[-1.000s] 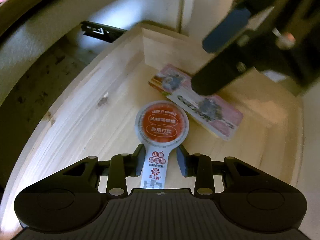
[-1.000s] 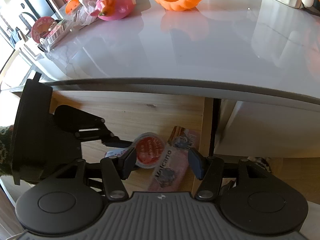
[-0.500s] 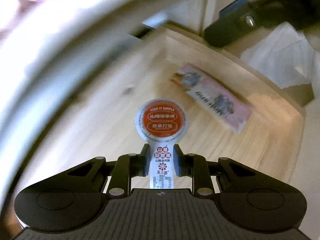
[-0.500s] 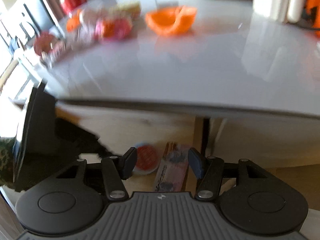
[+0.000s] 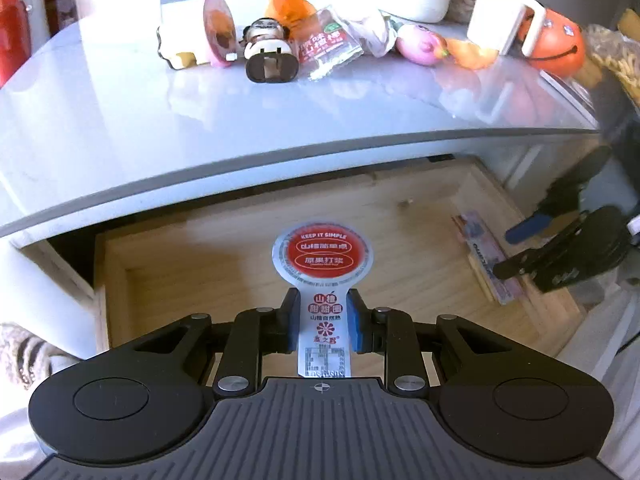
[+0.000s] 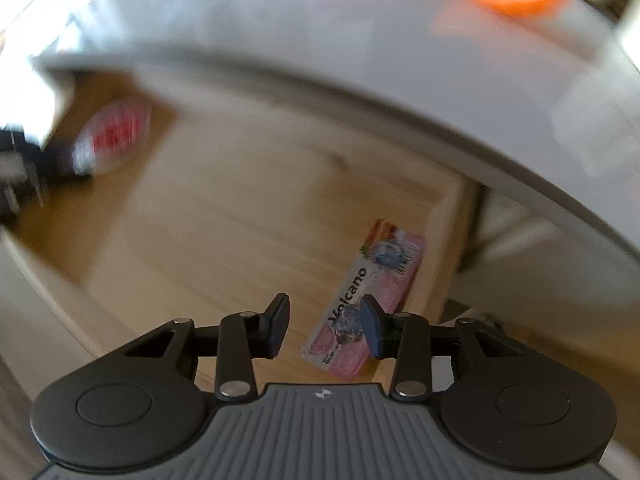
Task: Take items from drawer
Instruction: 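Lift the lollipop candy with the left tool while the right tool reaches for the Volcano pack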
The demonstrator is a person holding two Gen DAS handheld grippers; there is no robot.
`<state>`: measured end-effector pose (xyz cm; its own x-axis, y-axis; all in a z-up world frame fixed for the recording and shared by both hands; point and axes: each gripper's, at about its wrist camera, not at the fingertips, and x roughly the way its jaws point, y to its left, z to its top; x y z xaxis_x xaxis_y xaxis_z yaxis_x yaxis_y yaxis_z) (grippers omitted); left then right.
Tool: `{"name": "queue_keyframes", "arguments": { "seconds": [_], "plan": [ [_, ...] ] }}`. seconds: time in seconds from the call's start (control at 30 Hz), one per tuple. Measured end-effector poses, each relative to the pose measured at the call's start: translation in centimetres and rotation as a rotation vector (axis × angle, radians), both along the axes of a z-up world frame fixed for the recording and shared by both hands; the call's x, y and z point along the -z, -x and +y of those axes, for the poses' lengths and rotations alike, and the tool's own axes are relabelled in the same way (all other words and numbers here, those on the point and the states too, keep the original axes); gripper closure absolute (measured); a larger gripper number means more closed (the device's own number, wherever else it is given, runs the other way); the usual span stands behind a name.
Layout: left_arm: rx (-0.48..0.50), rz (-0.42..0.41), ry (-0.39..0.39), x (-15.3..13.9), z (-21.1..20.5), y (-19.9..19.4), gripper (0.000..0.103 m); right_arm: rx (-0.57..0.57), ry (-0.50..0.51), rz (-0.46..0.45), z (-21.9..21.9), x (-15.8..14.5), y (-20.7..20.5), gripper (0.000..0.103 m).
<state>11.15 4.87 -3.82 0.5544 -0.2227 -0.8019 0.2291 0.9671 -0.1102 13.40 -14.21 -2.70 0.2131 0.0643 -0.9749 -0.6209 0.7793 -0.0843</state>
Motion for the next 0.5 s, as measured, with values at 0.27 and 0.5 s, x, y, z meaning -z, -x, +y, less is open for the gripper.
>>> {"name": "queue_keyframes", "arguments": {
  "seconds": [0.27,0.5],
  "plan": [
    [-0.008,0.022,0.057,0.3,0.3,-0.5,0.076,-0.077,0.198,0.092,2.6,3.7,-1.9,0.059],
    [-0.022,0.037,0.082,-0.7,1.6,-0.1,0.076,-0.013,0.184,0.127,3.4,4.9,-2.9,0.039]
  ]
}}
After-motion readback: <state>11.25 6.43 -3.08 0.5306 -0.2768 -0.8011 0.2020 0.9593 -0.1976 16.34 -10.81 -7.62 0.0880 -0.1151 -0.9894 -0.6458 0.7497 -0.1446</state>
